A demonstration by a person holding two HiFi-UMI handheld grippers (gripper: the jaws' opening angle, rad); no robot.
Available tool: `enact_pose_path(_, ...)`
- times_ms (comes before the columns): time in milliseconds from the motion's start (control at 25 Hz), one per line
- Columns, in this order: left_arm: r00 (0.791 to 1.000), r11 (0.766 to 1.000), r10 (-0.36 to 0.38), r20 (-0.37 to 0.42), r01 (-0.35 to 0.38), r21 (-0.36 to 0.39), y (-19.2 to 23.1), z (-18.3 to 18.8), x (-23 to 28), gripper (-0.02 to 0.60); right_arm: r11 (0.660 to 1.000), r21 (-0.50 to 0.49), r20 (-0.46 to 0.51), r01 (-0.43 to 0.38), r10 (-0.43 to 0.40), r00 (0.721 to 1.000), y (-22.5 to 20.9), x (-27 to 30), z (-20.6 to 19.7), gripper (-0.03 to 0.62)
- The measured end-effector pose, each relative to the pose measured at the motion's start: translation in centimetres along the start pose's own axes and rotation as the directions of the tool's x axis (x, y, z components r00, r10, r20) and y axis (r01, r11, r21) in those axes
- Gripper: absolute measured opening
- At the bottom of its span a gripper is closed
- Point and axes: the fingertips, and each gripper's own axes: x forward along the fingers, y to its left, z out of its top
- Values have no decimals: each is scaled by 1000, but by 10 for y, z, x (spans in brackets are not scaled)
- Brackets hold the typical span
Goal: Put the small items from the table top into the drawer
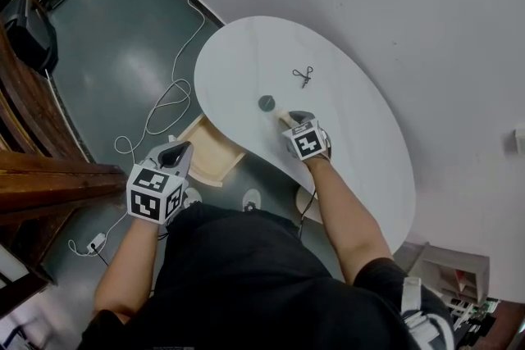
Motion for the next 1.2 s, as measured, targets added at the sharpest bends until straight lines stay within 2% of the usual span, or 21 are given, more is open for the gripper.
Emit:
enact_pose_path(200,1000,1000,-7,-6,8,11,3,3,7,15,998,52,57,-34,31,998,14,-14,10,138)
enact_pose_path(320,1000,1000,-4,-6,4,12,9,4,7,15,995,62,90,-83,77,993,36,-19,21,138)
enact_pose_path(560,1000,1000,22,-4,-22,-10,26,-3,0,15,974,-22,126,-226,227,966,113,-14,50,138)
enact_pose_path(920,995,994,97,8,-96,-60,58,-21,-26,15,906,-159,43,-393,404,914,217,23,65,138)
enact_pose_path(1200,990,985,139,12,-137,-108,76,-34,-47,15,885,-129,-61,-447,442,895,256,72,60,138)
